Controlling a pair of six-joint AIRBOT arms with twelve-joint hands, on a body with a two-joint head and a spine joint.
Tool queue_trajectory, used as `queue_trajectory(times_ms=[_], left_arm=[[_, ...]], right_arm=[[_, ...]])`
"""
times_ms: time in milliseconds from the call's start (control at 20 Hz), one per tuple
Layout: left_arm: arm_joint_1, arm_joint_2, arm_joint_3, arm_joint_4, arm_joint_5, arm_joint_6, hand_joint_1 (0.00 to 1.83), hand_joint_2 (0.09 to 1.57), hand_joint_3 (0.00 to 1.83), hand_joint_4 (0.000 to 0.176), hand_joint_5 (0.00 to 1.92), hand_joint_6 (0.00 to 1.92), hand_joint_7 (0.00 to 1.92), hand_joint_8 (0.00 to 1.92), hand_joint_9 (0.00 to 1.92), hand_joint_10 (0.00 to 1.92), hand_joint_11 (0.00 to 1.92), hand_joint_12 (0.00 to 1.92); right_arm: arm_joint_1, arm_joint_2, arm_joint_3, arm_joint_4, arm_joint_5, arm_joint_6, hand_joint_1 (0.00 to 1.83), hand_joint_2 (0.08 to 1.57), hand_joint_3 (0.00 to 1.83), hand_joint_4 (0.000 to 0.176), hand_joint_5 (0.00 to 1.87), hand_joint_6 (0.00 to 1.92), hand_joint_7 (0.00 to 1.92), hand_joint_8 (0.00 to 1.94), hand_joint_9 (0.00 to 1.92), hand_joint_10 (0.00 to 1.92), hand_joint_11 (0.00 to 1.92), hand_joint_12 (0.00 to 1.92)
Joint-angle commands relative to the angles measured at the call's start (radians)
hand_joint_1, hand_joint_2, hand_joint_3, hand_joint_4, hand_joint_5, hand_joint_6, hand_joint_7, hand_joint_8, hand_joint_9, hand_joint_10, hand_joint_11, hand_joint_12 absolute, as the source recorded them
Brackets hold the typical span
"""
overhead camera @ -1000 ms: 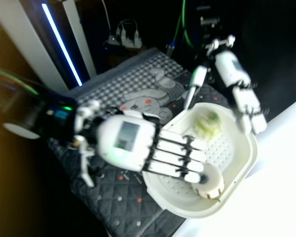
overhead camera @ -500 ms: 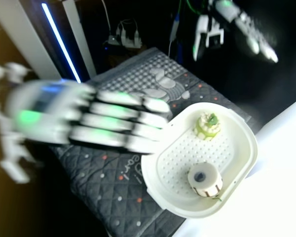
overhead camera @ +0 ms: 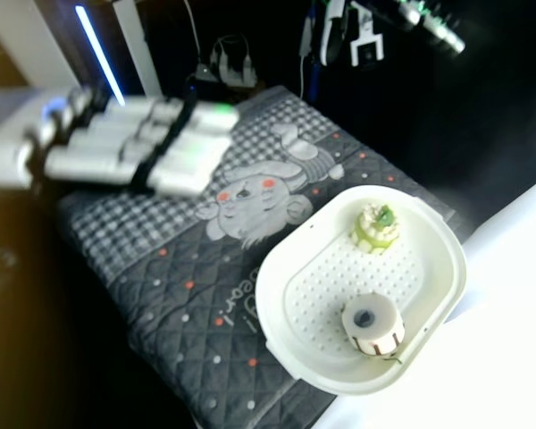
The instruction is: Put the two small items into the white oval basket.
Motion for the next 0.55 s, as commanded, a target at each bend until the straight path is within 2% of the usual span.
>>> queue_trajectory(times_ms=[0,50,100,150,250,350,500], left_arm=[[0.017,0.004,-0.005,-0.021,-0.179,-0.004,0.65,1.07,0.01,0.176,0.00,0.00,0.00,0.00,0.00,0.00,0.00,0.00],[0.043,0.005,-0.010,-0.032,-0.208,-0.004,0.64,1.06,0.00,0.176,0.00,0.00,0.00,0.00,0.00,0.00,0.00,0.00],[0.067,0.005,-0.014,-0.041,-0.235,-0.004,0.64,1.06,0.01,0.176,0.00,0.00,0.00,0.00,0.00,0.00,0.00,0.00],[0.086,0.004,-0.019,-0.047,-0.255,-0.004,0.63,1.10,0.02,0.176,0.00,0.00,0.00,0.00,0.00,0.00,0.00,0.00],[0.121,0.007,-0.027,-0.053,-0.286,-0.014,0.68,1.12,0.02,0.176,0.00,0.00,0.00,0.00,0.00,0.00,0.00,0.00],[0.142,0.008,-0.031,-0.048,-0.316,-0.026,0.78,1.08,0.00,0.176,0.00,0.00,0.00,0.00,0.00,0.00,0.00,0.00],[0.160,0.013,-0.042,-0.047,-0.340,-0.026,0.72,1.08,0.00,0.173,0.00,0.00,0.00,0.00,0.00,0.00,0.00,0.00]], right_arm=[[-0.027,0.008,-0.008,0.041,0.241,0.005,0.22,1.16,0.00,0.081,0.00,0.00,0.00,0.00,0.00,0.00,0.00,0.00],[-0.066,-0.002,-0.009,0.064,0.290,0.005,0.21,1.15,0.00,0.073,0.00,0.00,0.00,0.00,0.00,0.00,0.00,0.00],[-0.095,-0.014,-0.011,0.083,0.334,0.005,0.23,1.17,0.00,0.051,0.00,0.00,0.00,0.00,0.00,0.00,0.00,0.00],[-0.116,-0.023,-0.013,0.099,0.362,0.005,0.26,1.17,0.00,0.059,0.00,0.00,0.00,0.00,0.00,0.00,0.00,0.00],[-0.150,-0.036,-0.016,0.122,0.414,0.005,0.36,1.18,0.00,0.058,0.00,0.00,0.00,0.00,0.00,0.00,0.00,0.00],[-0.185,-0.048,-0.020,0.147,0.488,0.006,0.44,1.16,0.00,0.064,0.00,0.00,0.00,0.00,0.00,0.00,0.00,0.00],[-0.213,-0.055,-0.021,0.163,0.539,0.031,0.43,1.18,0.00,0.058,0.00,0.00,0.00,0.00,0.00,0.00,0.00,0.00]])
